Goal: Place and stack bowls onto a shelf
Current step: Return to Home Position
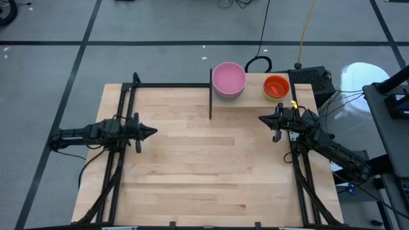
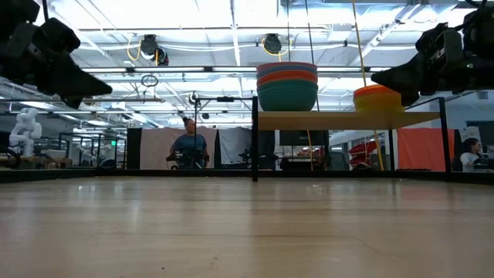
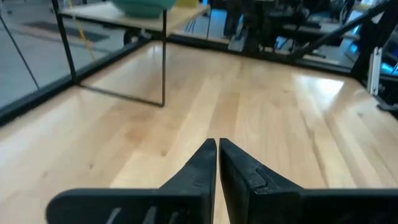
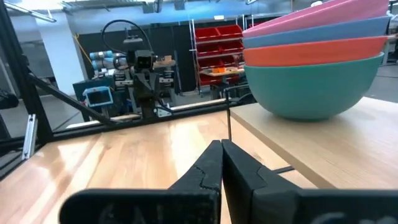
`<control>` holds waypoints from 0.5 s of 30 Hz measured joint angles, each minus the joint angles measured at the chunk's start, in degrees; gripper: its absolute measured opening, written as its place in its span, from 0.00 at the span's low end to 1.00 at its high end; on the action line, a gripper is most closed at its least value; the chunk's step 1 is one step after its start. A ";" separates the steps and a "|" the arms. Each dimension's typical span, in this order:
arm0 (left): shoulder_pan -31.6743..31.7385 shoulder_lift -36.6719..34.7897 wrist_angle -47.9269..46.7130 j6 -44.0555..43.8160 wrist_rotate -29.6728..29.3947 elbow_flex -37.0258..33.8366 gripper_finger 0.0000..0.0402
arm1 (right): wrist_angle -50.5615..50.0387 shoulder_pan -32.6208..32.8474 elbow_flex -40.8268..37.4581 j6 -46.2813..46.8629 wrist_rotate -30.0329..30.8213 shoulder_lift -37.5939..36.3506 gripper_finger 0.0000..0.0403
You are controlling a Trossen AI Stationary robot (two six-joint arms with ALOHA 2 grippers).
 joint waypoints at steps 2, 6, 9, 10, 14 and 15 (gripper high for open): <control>-0.01 0.00 -1.85 -1.28 -0.08 0.00 0.06 | -0.16 -0.02 -0.02 -0.40 0.29 0.39 0.00; -0.01 0.01 -4.02 -3.73 0.14 0.02 0.06 | -0.45 0.00 -0.02 -0.60 2.71 1.68 0.00; -0.01 0.02 -4.07 -3.34 0.32 0.02 0.06 | -0.54 0.00 -0.02 -0.60 2.93 3.09 0.00; 0.01 0.00 -4.09 -3.32 0.34 0.02 0.06 | -0.56 -0.02 -0.02 -0.56 2.88 3.60 0.00; 0.00 0.02 -4.14 -3.13 0.36 0.02 0.06 | -0.66 -0.01 -0.02 -0.49 1.93 5.85 0.00; 0.00 0.02 -4.16 -2.94 0.36 0.02 0.06 | -0.78 0.00 -0.02 -0.41 0.93 6.31 0.00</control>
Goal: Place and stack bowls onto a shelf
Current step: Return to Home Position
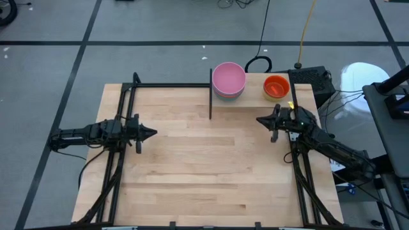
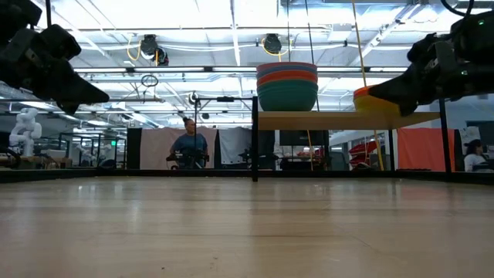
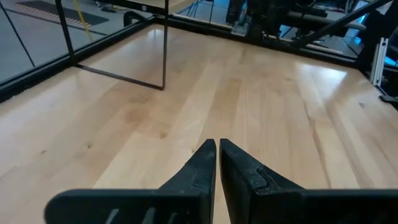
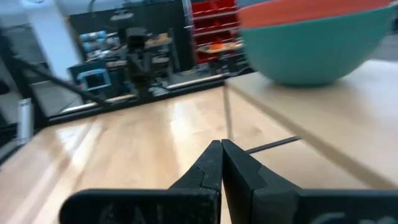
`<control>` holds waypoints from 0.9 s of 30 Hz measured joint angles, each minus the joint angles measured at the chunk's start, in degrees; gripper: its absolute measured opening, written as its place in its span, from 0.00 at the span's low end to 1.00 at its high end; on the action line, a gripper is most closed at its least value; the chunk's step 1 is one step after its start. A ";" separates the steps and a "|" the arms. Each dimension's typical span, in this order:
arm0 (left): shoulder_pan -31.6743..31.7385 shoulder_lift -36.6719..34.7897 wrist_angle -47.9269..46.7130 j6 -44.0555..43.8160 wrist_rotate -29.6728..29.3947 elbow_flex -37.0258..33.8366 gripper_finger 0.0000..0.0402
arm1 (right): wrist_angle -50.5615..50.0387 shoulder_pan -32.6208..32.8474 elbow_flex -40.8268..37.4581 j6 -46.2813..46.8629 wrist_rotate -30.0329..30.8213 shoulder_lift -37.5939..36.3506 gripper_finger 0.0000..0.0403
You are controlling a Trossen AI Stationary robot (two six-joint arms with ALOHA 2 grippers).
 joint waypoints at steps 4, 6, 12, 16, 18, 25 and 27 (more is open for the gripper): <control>-0.01 0.00 -0.04 1.34 0.07 0.00 0.06 | -0.01 0.03 -0.01 0.05 -4.59 1.20 0.00; 0.00 -0.02 -0.06 2.03 0.11 0.00 0.06 | 0.02 0.13 -0.02 0.74 -6.75 1.34 0.00; 0.01 -0.01 -0.10 1.86 0.12 0.00 0.06 | 2.08 2.79 -0.04 3.88 -11.74 1.32 0.00; 0.01 0.00 -0.12 1.77 0.13 -0.02 0.06 | 2.25 5.78 -0.04 3.15 -13.40 1.32 0.00; 0.01 0.00 -0.16 1.79 0.47 -0.02 0.06 | 1.76 7.36 -0.04 2.12 -13.42 1.32 0.00; -0.01 -0.02 -0.50 2.14 6.60 -0.15 0.06 | 1.73 12.57 -0.06 0.39 -13.42 1.32 0.00; 0.01 -0.02 -0.51 2.01 7.08 -0.15 0.06 | 1.74 13.69 -0.04 0.19 -13.39 1.32 0.00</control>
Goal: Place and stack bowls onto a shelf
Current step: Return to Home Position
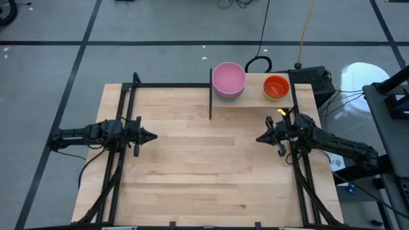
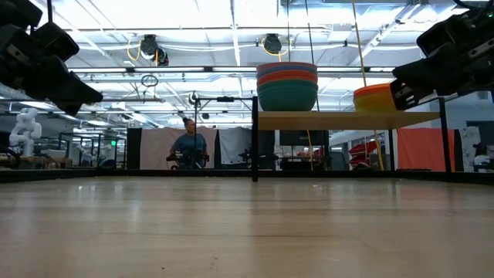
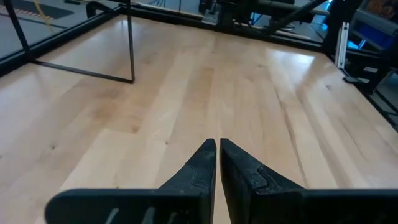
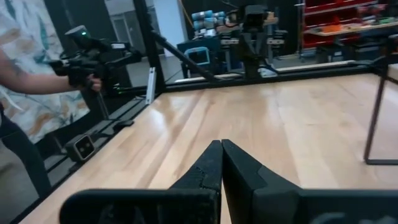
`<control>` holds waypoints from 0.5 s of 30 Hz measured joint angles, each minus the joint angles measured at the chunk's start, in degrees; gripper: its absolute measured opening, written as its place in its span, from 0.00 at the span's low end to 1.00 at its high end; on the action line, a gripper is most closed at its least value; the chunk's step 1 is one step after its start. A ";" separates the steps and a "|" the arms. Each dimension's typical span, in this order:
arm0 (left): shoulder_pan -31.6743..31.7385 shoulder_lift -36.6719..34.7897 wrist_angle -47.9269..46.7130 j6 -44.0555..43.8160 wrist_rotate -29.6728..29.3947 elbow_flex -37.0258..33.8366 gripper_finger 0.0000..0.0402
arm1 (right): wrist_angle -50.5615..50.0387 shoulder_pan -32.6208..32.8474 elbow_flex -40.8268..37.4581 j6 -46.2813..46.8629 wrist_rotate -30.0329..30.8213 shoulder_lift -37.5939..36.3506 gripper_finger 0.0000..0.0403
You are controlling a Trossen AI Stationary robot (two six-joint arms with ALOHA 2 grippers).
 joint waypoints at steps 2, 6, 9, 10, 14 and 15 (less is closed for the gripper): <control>0.00 0.00 0.01 -0.56 0.02 0.00 0.06 | -0.02 0.65 0.00 0.10 0.02 0.00 0.00; -0.01 0.00 -0.31 -3.26 -0.23 0.00 0.06 | 0.00 0.93 0.00 3.30 0.04 0.00 0.00; 0.00 0.00 -0.27 -7.42 -1.92 0.00 0.06 | -0.01 0.93 0.00 3.43 0.07 0.00 0.00; 0.00 0.00 -0.27 -9.16 -2.05 0.00 0.06 | -0.01 0.93 0.00 3.35 0.07 0.00 0.00; 0.00 0.00 -0.27 -14.19 -2.17 0.00 0.06 | -0.01 0.93 0.00 3.30 0.09 0.00 0.00; 0.00 0.00 -0.30 -12.99 -2.18 0.00 0.06 | 0.00 0.93 0.00 3.29 0.09 0.00 0.00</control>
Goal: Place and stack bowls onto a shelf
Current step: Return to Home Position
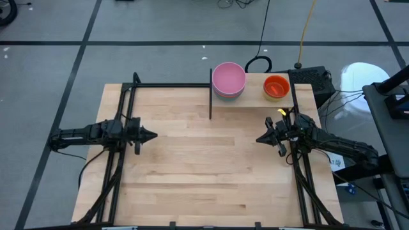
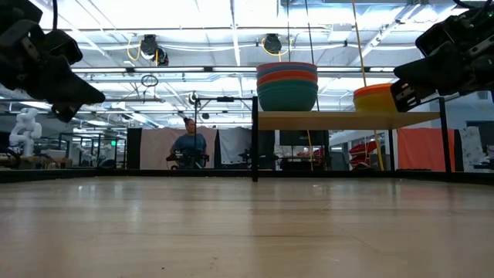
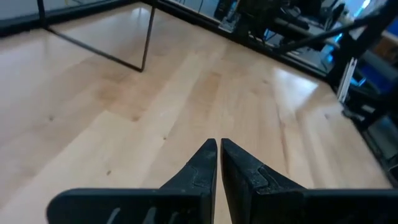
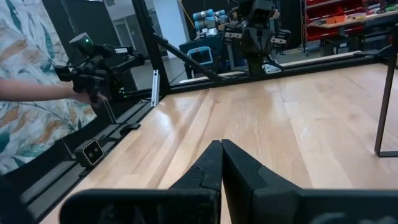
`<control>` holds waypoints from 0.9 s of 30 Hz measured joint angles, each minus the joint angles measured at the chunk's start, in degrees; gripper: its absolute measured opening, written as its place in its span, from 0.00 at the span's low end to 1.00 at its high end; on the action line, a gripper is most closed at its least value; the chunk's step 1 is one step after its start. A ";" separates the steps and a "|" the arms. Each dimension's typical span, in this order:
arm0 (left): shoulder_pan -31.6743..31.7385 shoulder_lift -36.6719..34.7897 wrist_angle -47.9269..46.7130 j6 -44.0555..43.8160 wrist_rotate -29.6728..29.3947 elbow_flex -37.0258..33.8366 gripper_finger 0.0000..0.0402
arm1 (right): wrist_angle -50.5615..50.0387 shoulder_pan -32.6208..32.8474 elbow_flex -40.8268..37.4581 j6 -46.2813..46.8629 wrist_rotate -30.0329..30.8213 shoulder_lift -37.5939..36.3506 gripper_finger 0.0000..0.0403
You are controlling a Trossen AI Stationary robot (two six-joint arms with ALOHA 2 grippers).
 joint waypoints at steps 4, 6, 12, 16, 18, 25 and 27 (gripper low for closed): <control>0.00 0.00 0.01 3.24 0.01 0.00 0.06 | 0.00 0.00 -0.01 0.00 0.02 0.00 0.00; 0.00 0.00 0.09 3.70 -0.01 0.00 0.06 | 0.36 0.00 0.00 0.00 0.03 0.00 0.00; 0.00 0.00 1.89 4.22 -0.38 0.00 0.06 | 0.84 0.00 0.00 0.00 0.04 0.00 0.00; 0.00 0.00 2.01 4.24 -0.40 0.00 0.06 | 0.90 0.00 0.00 0.00 0.06 0.00 0.00; 0.00 0.00 2.13 4.31 -0.38 0.00 0.06 | 0.93 0.00 -0.02 0.00 0.04 0.00 0.00; 0.00 0.00 2.27 4.28 -0.28 0.00 0.06 | 1.14 0.00 0.00 0.00 0.05 0.00 0.00; 0.00 0.00 2.29 4.28 -0.24 0.00 0.06 | 1.16 0.00 -0.02 0.00 0.07 0.00 0.00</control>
